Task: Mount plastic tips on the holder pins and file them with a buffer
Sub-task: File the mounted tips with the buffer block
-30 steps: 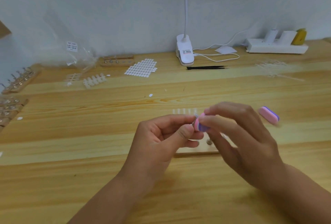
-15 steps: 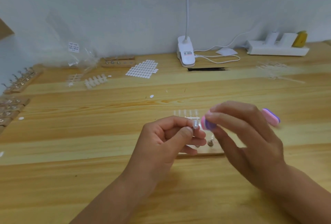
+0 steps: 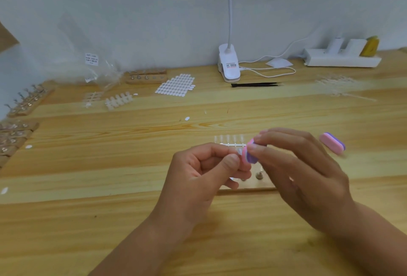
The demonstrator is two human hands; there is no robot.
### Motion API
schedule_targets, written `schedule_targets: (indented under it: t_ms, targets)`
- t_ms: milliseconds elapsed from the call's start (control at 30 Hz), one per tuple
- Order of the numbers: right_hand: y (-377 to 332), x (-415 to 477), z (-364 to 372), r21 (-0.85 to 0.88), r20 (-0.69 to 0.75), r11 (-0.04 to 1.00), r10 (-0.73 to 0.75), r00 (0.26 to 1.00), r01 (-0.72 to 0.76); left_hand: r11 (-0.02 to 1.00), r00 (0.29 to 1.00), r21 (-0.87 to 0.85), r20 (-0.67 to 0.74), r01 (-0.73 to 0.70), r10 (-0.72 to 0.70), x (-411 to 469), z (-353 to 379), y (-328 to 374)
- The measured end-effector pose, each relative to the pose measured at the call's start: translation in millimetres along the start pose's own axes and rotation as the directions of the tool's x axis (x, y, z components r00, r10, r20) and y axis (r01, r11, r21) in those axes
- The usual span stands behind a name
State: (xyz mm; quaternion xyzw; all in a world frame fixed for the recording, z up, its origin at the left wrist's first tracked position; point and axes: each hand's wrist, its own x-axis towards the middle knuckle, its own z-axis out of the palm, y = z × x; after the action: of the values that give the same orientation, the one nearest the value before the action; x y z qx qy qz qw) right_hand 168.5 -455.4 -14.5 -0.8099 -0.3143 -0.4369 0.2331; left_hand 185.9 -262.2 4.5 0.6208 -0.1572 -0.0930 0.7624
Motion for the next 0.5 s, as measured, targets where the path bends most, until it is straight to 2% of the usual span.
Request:
schedule_targets:
  t_ms: [100, 233, 367, 500]
  targets:
    - [-1, 1, 0, 0.016, -0.035, 0.999, 0.033, 0.999, -0.033, 1.0, 1.0, -0.008, -0.004, 0.005, -0.005, 0, 0, 0]
    - [-8, -1, 5, 0.023, -0.024, 0.999, -0.04, 0.999, 0.041, 1.0, 1.0, 0.023, 0.015, -0.02, 0.02, 0, 1, 0]
    - [2, 4, -1, -0.017, -0.052, 0.999, 0.044, 0.998, -0.045, 1.0, 1.0, 0.01, -0.007, -0.022, 0.022, 0, -1, 0]
    - [-12, 0, 5, 0.025, -0.064, 0.999, -0.022, 0.998, 0.023, 0.997, 0.998, 0.039, -0.003, -0.06, 0.06, 0, 0, 1]
